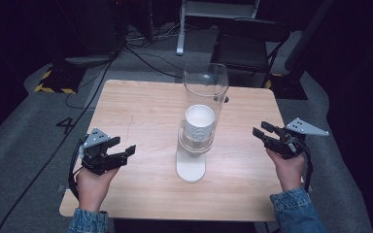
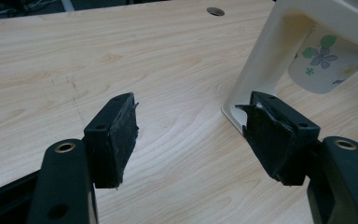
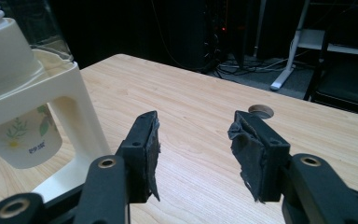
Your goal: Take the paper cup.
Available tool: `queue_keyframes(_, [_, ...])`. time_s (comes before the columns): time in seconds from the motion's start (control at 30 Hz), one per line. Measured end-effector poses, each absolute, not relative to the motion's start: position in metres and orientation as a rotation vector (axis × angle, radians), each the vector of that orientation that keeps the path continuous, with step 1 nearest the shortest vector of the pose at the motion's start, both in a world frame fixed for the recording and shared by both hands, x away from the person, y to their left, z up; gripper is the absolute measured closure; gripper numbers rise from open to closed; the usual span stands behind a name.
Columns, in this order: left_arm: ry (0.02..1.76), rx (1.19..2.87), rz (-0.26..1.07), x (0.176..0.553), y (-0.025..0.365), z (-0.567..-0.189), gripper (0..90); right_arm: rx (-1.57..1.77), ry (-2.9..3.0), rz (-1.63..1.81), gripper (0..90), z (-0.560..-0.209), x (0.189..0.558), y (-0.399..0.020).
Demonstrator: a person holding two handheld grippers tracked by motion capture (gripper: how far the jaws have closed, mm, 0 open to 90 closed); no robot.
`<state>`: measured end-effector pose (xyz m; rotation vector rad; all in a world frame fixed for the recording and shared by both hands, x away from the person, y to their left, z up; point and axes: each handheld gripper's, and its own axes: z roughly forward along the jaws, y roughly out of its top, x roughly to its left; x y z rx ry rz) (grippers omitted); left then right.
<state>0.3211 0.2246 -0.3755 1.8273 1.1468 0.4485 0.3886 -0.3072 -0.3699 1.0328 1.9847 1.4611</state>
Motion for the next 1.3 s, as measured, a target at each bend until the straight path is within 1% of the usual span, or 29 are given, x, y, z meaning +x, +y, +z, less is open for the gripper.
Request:
queue_keyframes(0.1, [1.151,1.814,0.46,0.32,0.224,-0.375,32.8,1.019,1.986,1.466,51.0,-0.369,0.387,-0.305])
queue_keyframes(0.4, [1.137,1.817,0.463,0.32,0.222,-0.374,32.9,1.016,2.01,1.494,50.0,-0.37,0.387,-0.298])
queue_keyframes(0.47, [1.134,1.815,0.46,0.322,0.22,-0.376,32.9,1.027,2.025,1.54,49.5,-0.372,0.387,-0.292])
queue_keyframes(0.63, [1.129,1.828,0.439,0.327,0.214,-0.378,32.9,0.899,2.117,1.539,46.9,-0.373,0.378,-0.262])
queue_keyframes(0.87, [1.118,1.837,0.43,0.332,0.211,-0.378,32.6,0.863,2.214,1.597,42.3,-0.378,0.376,-0.244])
queue_keyframes(1.0, [1.11,1.845,0.426,0.333,0.208,-0.379,32.6,0.811,2.305,1.591,36.3,-0.382,0.373,-0.228])
queue_keyframes(1.07, [1.102,1.848,0.424,0.333,0.207,-0.379,32.6,0.794,2.338,1.535,25.4,-0.385,0.371,-0.218])
queue_keyframes(1.13, [1.102,1.846,0.426,0.333,0.208,-0.379,32.2,0.78,2.362,1.507,17.4,-0.388,0.371,-0.209])
queue_keyframes(1.17, [1.106,1.844,0.425,0.334,0.208,-0.38,31.9,0.778,2.37,1.505,15.0,-0.39,0.371,-0.205])
queue_keyframes(1.23, [1.11,1.839,0.417,0.334,0.209,-0.381,31.6,0.763,2.382,1.513,14.1,-0.394,0.371,-0.198])
queue_keyframes(1.3, [1.111,1.841,0.413,0.334,0.21,-0.381,31.4,0.762,2.394,1.519,10.7,-0.397,0.373,-0.191])
